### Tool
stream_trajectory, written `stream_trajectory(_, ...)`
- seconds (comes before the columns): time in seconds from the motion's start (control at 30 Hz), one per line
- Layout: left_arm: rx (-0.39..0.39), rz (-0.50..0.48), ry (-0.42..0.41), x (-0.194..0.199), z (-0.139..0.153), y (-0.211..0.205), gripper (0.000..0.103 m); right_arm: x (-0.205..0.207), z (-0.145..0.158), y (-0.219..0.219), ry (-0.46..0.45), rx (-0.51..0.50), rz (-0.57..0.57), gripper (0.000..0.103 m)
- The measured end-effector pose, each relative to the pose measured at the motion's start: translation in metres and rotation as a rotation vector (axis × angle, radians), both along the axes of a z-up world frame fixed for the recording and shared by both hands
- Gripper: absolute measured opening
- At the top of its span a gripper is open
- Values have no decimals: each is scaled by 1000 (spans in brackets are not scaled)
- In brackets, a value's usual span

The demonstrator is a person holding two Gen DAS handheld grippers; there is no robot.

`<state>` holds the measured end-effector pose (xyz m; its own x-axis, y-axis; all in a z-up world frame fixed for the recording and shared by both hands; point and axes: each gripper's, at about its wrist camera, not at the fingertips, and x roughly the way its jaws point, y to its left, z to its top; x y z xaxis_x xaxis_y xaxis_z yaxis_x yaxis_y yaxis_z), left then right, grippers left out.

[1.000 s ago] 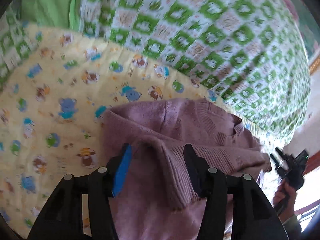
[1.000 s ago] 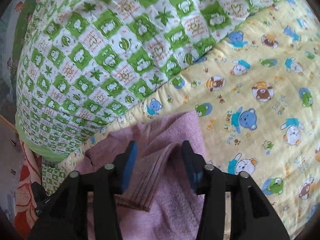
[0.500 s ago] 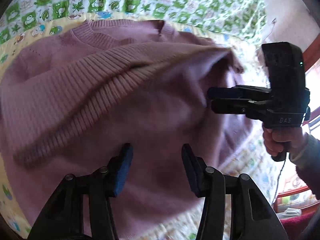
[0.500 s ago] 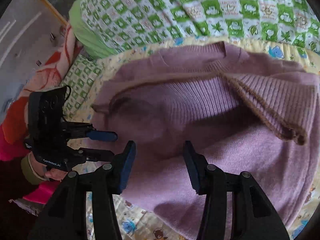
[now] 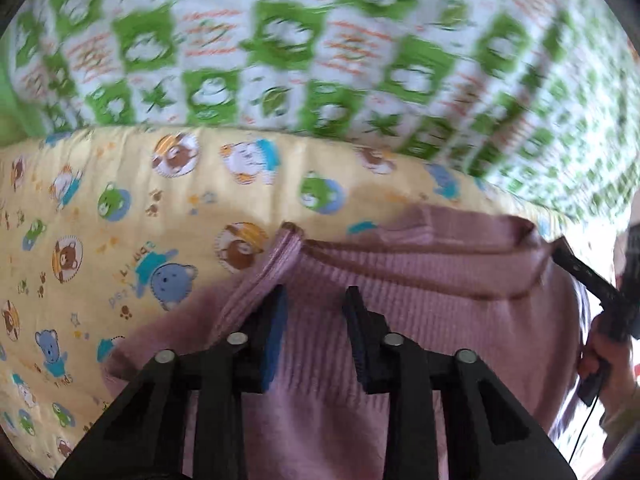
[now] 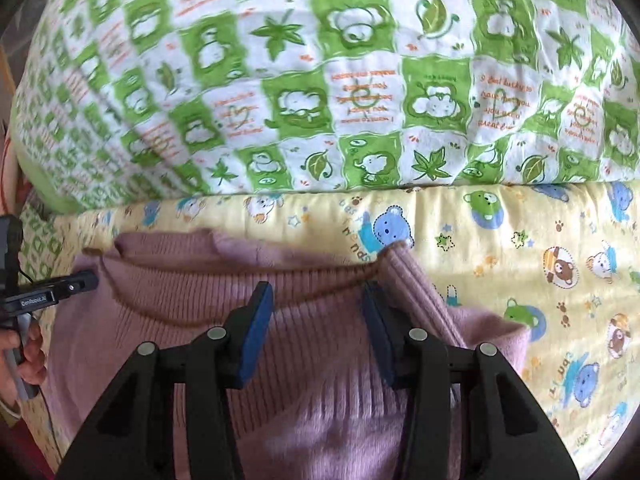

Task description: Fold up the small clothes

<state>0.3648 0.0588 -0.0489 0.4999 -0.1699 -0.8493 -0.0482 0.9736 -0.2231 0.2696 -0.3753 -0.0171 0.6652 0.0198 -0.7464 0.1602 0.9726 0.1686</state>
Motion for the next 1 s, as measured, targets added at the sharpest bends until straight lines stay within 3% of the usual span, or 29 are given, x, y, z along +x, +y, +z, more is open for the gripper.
stream_trajectory(0.17,-11,20,-31,-23,12,15,27,-11,14,-3,-43,4,-65,48)
stream_trajectory(0.3,-9,-47,-57,-49,30,3,49,-37,36,-2,-88,20,-43,49)
stream_trajectory(0.37,-15,-89,-58,-63,36,-8,58,-47,41,1,-82,59,13,49)
stream_trajectory(0.47,-7,-108,-69,-80,46,-20,64,-44,44,25,-53,86,149,49)
stream_trajectory(0.6,96,-32,-111,-101,51,-13,79,-30,37,62,1,95,271,50)
stream_trajectory(0.67,118,0,-102,-103,50,-4,80,-22,30,80,24,57,309,50)
stream_trajectory(0.9,111,41,-23,-72,25,26,80,7,-9,114,136,-17,356,50)
stream_trajectory(0.93,115,42,-9,-68,21,27,76,9,-12,115,143,-17,356,45)
stream_trajectory(0.97,124,41,8,-64,16,27,57,9,-13,115,143,-16,353,24)
stream_trajectory(1.0,120,28,26,-60,12,26,29,11,-15,114,149,-13,348,11)
